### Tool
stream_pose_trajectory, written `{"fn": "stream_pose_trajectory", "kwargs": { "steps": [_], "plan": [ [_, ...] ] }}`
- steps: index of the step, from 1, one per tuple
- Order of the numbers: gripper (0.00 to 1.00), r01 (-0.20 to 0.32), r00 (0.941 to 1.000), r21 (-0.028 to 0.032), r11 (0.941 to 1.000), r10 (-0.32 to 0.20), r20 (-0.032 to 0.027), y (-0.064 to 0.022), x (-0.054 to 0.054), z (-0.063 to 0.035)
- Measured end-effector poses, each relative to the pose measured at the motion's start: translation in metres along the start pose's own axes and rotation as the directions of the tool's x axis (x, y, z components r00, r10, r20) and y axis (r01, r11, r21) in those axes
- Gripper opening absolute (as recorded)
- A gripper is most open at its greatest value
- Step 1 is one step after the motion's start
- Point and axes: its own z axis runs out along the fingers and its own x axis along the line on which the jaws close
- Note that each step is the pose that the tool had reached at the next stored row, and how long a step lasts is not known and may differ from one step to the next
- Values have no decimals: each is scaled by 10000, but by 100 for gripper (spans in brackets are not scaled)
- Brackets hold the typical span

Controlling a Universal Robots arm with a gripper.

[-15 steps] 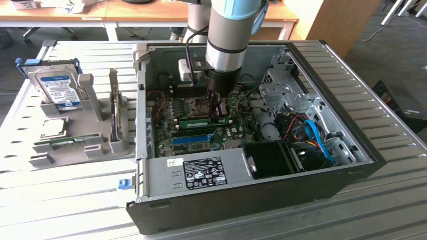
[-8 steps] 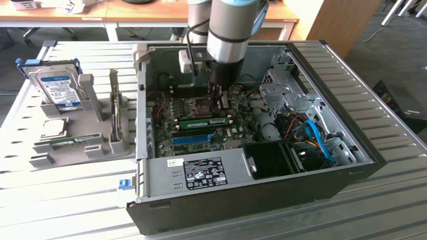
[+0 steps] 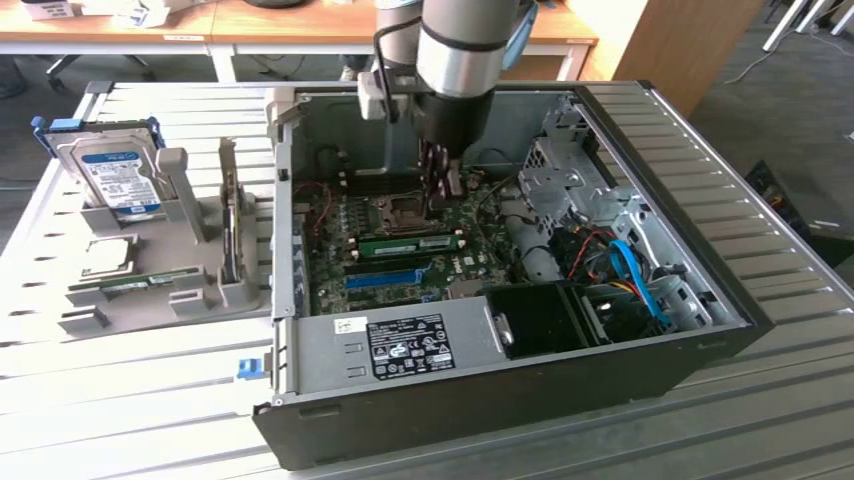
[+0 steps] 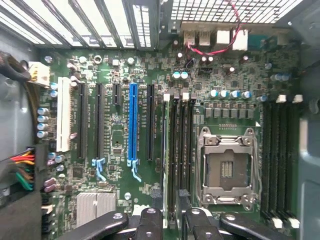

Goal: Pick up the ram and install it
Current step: 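Insert the ram into the slot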

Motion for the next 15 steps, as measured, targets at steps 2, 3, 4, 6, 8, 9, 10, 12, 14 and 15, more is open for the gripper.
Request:
{"fn": "stream_pose_trajectory", "kwargs": {
  "steps": [2,3,4,6,8,9,10,12,14,15],
  "plan": [
    [25,0,10000,0,10000,0,1,0,-1,-51],
    [25,0,10000,0,10000,0,0,1,-1,-78],
    [25,0,10000,0,10000,0,0,1,-2,-106],
    [25,0,10000,0,10000,0,0,2,-3,-164],
    [25,0,10000,0,10000,0,1,2,-4,-206],
    [25,0,10000,0,10000,0,1,3,-4,-230],
    [25,0,10000,1,10000,0,1,3,-5,-253],
    [25,1,10000,0,10000,-1,0,3,-5,-297],
    [25,0,10000,1,10000,0,1,4,-6,-340],
    [25,1,10000,0,10000,-1,0,4,-7,-362]
  ]
}}
